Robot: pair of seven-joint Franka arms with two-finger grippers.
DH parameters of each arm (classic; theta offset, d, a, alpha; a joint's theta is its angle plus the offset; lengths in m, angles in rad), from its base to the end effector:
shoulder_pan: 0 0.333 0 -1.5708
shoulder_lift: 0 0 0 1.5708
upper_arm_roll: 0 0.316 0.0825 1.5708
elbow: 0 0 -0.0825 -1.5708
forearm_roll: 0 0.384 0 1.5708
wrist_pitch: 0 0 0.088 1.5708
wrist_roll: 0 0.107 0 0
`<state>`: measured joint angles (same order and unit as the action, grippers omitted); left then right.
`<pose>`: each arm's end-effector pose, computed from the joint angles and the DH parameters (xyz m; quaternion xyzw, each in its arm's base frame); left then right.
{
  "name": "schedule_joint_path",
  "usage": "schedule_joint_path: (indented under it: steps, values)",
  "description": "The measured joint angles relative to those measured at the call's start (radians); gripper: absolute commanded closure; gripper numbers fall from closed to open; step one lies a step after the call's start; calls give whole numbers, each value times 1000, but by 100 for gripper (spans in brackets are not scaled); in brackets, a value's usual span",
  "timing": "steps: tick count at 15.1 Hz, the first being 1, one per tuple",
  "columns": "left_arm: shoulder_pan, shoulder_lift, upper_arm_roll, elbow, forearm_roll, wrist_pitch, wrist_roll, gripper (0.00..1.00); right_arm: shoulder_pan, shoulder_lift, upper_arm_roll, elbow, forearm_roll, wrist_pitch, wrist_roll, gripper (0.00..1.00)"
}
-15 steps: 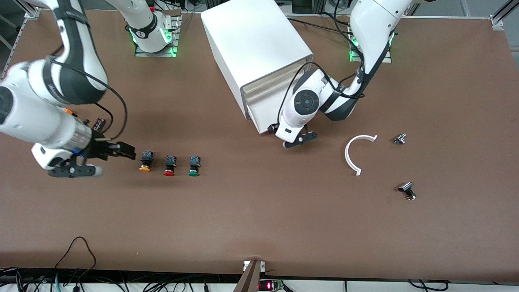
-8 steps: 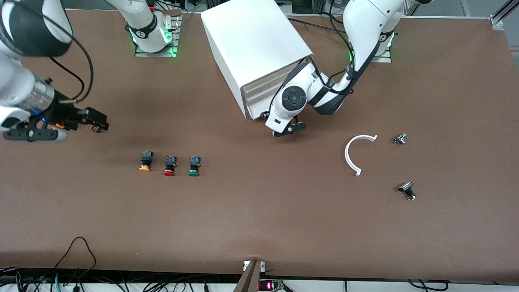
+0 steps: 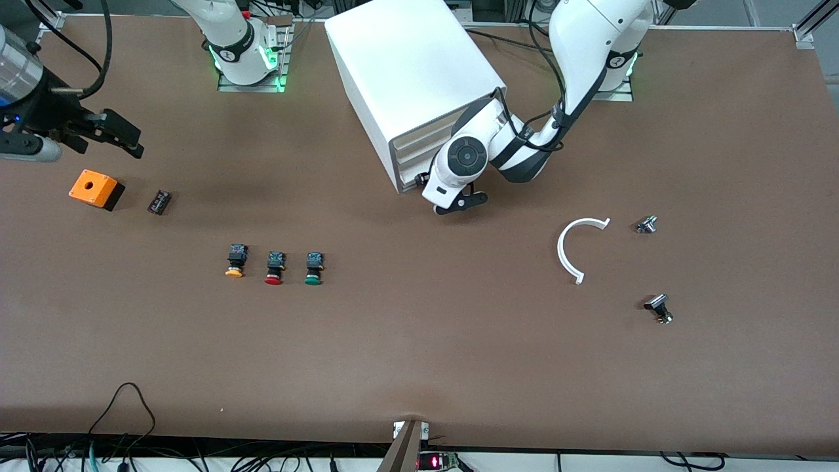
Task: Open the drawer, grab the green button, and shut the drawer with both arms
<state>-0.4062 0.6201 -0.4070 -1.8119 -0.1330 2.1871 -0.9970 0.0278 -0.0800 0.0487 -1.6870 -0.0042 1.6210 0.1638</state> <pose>0.4397 -0.4509 0.2091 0.9682 0.1552 -0.1945 0.0246 0.5316 0.0413 0.6173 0.9990 -0.0436 0.0074 0.0032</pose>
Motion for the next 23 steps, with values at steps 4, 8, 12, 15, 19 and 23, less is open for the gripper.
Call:
schedule_joint_path:
  steps: [4,8,12,15,19,23]
  values:
    - [0,1,-6,0,-3,-25,0,1,-1,-24,5,4,0,-16,0,0]
    - [3,0,-7,10,-5,-26,1,0,-2,-27,7,13,0,-16,-6,0]
    - [40,-52,3,53,23,-64,8,0,-15,-27,8,13,-2,-10,-11,0]
    - [113,-108,4,157,112,-264,78,0,-23,-27,8,13,-2,-10,-14,0]
    - [221,-143,8,347,162,-526,286,0,-23,-26,13,13,-2,-10,-17,0]
    - [355,-195,14,416,166,-597,576,0,-24,-24,16,13,-2,-5,-18,0]
